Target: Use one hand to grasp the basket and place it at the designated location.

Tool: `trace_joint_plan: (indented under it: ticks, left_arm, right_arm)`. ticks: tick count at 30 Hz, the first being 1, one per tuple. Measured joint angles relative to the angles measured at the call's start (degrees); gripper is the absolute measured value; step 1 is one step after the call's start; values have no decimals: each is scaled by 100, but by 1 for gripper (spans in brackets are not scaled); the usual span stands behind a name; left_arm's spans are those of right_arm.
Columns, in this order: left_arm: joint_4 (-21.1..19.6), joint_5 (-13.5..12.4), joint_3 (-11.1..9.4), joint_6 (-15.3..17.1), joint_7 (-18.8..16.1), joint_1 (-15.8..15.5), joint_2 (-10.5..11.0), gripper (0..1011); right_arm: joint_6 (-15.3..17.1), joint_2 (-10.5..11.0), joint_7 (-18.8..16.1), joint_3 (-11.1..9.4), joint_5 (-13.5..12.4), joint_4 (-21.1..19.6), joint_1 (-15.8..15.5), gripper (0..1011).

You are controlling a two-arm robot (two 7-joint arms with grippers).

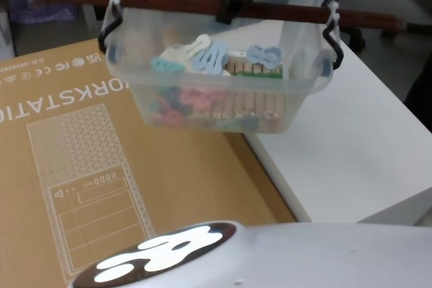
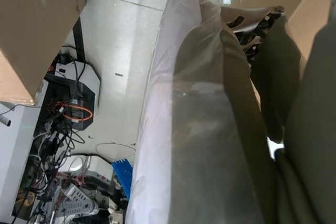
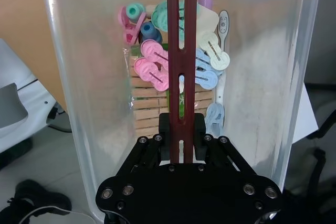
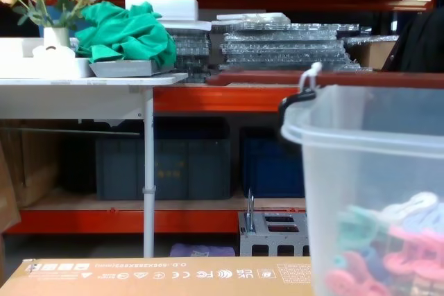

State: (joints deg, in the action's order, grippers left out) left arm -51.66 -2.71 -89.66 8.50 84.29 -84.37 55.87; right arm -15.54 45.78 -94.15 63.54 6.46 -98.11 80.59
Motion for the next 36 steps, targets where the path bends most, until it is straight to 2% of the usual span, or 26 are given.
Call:
trace_joint_plan:
  ticks: [6, 15, 26, 29, 30, 36]
  left_arm:
    - [1, 0, 0, 0, 0, 0, 0, 0]
    - [2, 0, 0, 0, 0, 0, 0, 0]
    - [1, 0, 0, 0, 0, 0, 0, 0]
    - [0, 0, 0, 0, 0, 0, 1, 0]
    - [0, 1, 0, 0, 0, 0, 0, 0]
    - [0, 0, 0, 0, 0, 0, 0, 0]
  right_arm:
    - [-182, -209, 12, 136, -25, -197, 53, 233]
    - [-478, -384, 72, 304, -36, -516, 112, 233]
    - [-1187, -525, 312, 467, -158, -885, 98, 233]
    - [-1344, -529, 416, 527, -119, -1012, 47, 233]
    - [-1360, -520, 538, 543, -31, -1090, -18, 233]
    - [-1341, -469, 865, 582, 203, -1239, -168, 233]
